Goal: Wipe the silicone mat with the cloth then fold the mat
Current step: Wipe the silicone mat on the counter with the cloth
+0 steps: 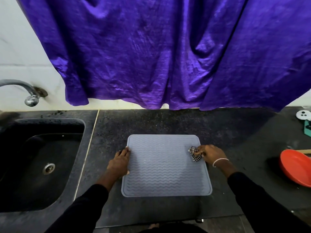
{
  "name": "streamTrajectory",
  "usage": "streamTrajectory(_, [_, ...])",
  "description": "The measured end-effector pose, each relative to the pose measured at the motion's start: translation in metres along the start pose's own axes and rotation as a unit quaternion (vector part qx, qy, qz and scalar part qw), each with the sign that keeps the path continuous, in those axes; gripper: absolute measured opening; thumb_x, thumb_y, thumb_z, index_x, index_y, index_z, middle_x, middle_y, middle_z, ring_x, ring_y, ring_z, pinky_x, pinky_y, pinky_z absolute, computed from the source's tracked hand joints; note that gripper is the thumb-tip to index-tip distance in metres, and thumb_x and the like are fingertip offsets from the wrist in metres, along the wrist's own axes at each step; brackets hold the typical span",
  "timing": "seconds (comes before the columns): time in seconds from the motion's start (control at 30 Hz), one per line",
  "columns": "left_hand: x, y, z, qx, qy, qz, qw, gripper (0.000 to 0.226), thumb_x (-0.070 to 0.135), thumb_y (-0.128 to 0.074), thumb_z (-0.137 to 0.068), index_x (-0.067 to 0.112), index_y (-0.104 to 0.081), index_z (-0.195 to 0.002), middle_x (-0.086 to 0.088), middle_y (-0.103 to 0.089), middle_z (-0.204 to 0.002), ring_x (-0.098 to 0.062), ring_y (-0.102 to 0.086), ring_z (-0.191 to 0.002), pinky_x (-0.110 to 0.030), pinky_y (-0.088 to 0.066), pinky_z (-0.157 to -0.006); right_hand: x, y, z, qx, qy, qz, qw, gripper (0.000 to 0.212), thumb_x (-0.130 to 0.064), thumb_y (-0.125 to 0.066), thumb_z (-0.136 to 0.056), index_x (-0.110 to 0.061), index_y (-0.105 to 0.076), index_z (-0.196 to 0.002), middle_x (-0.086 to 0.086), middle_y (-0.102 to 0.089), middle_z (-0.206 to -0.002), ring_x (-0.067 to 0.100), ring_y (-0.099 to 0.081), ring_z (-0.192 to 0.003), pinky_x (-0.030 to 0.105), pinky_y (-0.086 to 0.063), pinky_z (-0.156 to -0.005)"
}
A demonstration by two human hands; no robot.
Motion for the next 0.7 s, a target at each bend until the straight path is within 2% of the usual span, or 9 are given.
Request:
streamTrajectory(0.1, [0.000, 0.000, 0.000, -0.003, 0.002, 0.000, 1.000, 0.113, 0.034, -0.077, -0.084, 0.015, 0.003, -0.162, 0.004, 0.012, -0.169, -0.032, -0.004, -0.155, -0.050, -0.035, -0.118, -0.005, 0.009, -0.002, 0.014, -0.004, -0.003, 1.000, 0.042, -0.018, -0.060, -0.091, -0.041, -0.069, -0.126, -0.011, -0.060, -0.144, 0.019, -0.056, -0.133, 0.035, -0.047, -0.110])
streamTrajectory(0.27, [0.002, 0.000, 0.001, -0.010, 0.002, -0.002, 1.000, 0.113, 0.034, -0.077, -0.085, 0.015, 0.004, -0.161, 0.002, 0.013, -0.169, -0.033, -0.003, -0.155, -0.050, -0.034, -0.119, -0.034, 0.003, -0.004, 0.017, 0.040, -0.051, 0.998, 0.046, -0.011, -0.062, -0.088, -0.039, -0.072, -0.123, -0.016, -0.058, -0.145, 0.015, -0.056, -0.133, 0.031, -0.044, -0.112])
streamTrajectory(0.43, [0.000, -0.001, 0.001, -0.011, 0.006, 0.008, 1.000, 0.113, 0.033, -0.077, -0.085, 0.017, 0.005, -0.161, 0.005, 0.014, -0.169, -0.031, -0.001, -0.156, -0.052, -0.035, -0.118, -0.010, -0.012, 0.006, 0.028, 0.014, -0.089, 0.996, 0.045, -0.006, -0.061, -0.090, -0.034, -0.073, -0.123, -0.012, -0.059, -0.145, 0.013, -0.055, -0.135, 0.031, -0.041, -0.114])
streamTrajectory(0.53, [0.000, 0.001, 0.002, -0.003, 0.004, 0.011, 1.000, 0.113, 0.032, -0.078, -0.084, 0.017, 0.002, -0.162, 0.007, 0.012, -0.169, -0.030, -0.003, -0.156, -0.052, -0.038, -0.116, 0.012, -0.005, 0.010, 0.036, -0.019, -0.058, 0.997, 0.042, -0.012, -0.059, -0.091, -0.038, -0.072, -0.123, -0.013, -0.062, -0.142, 0.015, -0.059, -0.131, 0.033, -0.046, -0.111])
streamTrajectory(0.7, [-0.001, 0.000, 0.000, 0.001, 0.001, 0.008, 1.000, 0.113, 0.033, -0.079, -0.083, 0.017, 0.001, -0.162, 0.007, 0.011, -0.169, -0.028, -0.005, -0.155, -0.053, -0.040, -0.114, 0.021, 0.008, 0.005, 0.015, -0.069, -0.007, 0.997, 0.033, -0.031, -0.060, -0.091, -0.040, -0.070, -0.121, -0.003, -0.066, -0.135, 0.024, -0.063, -0.124, 0.038, -0.052, -0.104])
Point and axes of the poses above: each hand's wrist, its own z-axis away from the middle knuckle, its own y-axis out of the back of the hand, x = y × z, the point moved 10 cm from there along -z, towards the middle knuckle
